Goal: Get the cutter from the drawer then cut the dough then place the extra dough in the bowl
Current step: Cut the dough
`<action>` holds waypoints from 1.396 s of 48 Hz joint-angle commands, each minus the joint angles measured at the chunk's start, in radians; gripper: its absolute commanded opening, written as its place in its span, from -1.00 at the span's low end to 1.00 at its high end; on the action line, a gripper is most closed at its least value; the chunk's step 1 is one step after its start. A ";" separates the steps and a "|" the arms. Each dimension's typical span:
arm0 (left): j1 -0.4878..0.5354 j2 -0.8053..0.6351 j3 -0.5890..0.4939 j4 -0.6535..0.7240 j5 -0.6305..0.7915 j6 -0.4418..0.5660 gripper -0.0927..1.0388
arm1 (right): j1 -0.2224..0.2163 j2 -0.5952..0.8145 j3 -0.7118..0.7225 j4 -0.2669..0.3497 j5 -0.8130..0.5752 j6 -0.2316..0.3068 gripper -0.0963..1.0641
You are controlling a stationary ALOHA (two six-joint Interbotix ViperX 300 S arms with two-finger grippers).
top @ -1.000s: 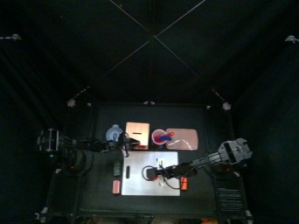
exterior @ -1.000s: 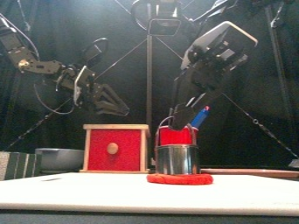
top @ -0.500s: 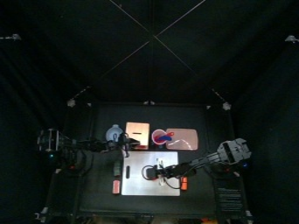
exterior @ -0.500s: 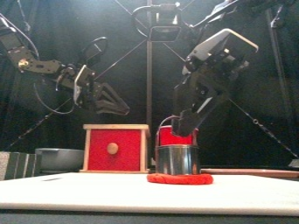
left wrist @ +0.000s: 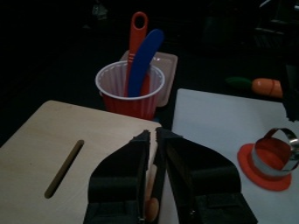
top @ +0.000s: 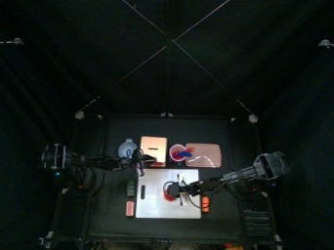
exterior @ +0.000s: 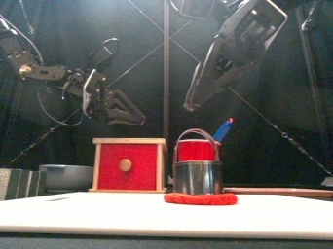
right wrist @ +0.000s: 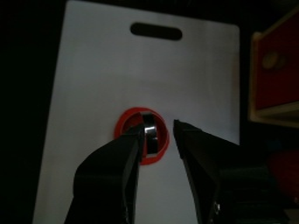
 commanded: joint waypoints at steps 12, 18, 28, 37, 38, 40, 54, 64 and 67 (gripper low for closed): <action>-0.164 0.052 -0.026 -0.069 -0.178 0.003 0.25 | -0.127 -0.150 0.256 -0.008 -0.463 -0.021 0.42; -0.218 0.121 -0.046 -0.109 -0.212 0.000 0.30 | -0.167 -0.140 0.339 -0.023 -0.661 -0.040 0.42; -0.301 0.238 -0.107 -0.156 -0.270 0.003 0.51 | -0.189 -0.064 0.462 0.127 -1.000 -0.219 0.42; -0.388 0.311 -0.140 -0.224 -0.304 0.003 0.66 | -0.094 0.035 0.525 0.489 -1.210 -0.480 0.42; -0.405 0.321 -0.143 -0.241 -0.305 0.003 0.67 | -0.080 0.044 0.525 0.520 -1.227 -0.502 0.42; -0.426 0.331 -0.149 -0.267 -0.307 0.003 0.70 | -0.052 0.061 0.525 0.577 -1.256 -0.540 0.43; -0.512 0.396 -0.216 -0.400 -0.314 0.014 0.82 | 0.021 0.097 0.523 0.624 -1.307 -0.557 0.43; -0.512 0.456 -0.270 -0.426 -0.314 0.078 0.82 | 0.000 0.107 0.514 0.558 -1.307 -0.555 0.43; -0.512 0.462 -0.279 -0.453 -0.310 0.106 0.82 | -0.011 0.114 0.509 0.532 -1.307 -0.548 0.43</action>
